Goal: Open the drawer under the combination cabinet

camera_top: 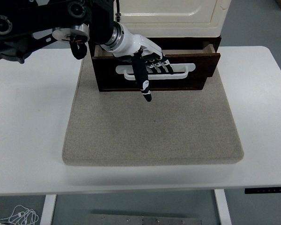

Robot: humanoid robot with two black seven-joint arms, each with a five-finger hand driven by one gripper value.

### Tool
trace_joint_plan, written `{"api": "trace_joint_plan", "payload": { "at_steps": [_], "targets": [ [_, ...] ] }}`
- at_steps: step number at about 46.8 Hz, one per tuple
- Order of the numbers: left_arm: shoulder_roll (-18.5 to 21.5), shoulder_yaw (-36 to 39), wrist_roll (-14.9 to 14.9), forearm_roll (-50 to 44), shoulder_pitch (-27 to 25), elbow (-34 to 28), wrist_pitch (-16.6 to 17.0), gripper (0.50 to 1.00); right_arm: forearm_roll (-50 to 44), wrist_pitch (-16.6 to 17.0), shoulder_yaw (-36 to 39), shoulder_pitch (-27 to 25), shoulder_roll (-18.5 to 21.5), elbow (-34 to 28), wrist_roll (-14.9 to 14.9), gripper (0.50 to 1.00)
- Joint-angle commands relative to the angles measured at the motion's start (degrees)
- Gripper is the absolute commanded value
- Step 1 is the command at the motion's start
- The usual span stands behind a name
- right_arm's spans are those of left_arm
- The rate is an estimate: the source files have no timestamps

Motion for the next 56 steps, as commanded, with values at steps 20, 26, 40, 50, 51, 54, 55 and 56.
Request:
{"api": "trace_joint_plan", "payload": {
  "at_steps": [20, 26, 40, 50, 51, 54, 55, 56],
  "targets": [
    [1.62, -1.22, 0.12, -0.08, -0.64, -0.59, -4.72, 1.000, 0.01, 0.00, 0.00, 0.00, 0.00, 0.00, 0.00, 0.926],
    [1.71, -1.23, 0.12, -0.08, -0.64, -0.86, -4.98, 1.000, 0.01, 0.00, 0.00, 0.00, 0.00, 0.00, 0.00, 0.926],
    [1.62, -1.31, 0.12, -0.26, -0.73, -0.86, -5.60, 1.000, 0.01, 0.00, 0.00, 0.00, 0.00, 0.00, 0.00, 0.926],
    [1.71, -1.93, 0.12, -0.35, -0.73, -1.21, -6.30, 1.000, 0.01, 0.00, 0.00, 0.00, 0.00, 0.00, 0.00, 0.926],
    [1.71, -1.93, 0.12, -0.35, -0.73, -1.21, -6.30, 1.000, 0.01, 0.00, 0.00, 0.00, 0.00, 0.00, 0.00, 0.926],
    [1.71, -2.02, 0.12, -0.35, -0.73, -1.30, -6.30, 1.000, 0.01, 0.00, 0.00, 0.00, 0.00, 0.00, 0.00, 0.926],
    [1.71, -2.02, 0.12, -0.35, -0.73, -1.30, -6.30, 1.000, 0.01, 0.00, 0.00, 0.00, 0.00, 0.00, 0.00, 0.926],
    [1.71, -2.02, 0.12, -0.35, -0.73, -1.30, -6.30, 1.000, 0.01, 0.00, 0.00, 0.00, 0.00, 0.00, 0.00, 0.926]
  ]
}}
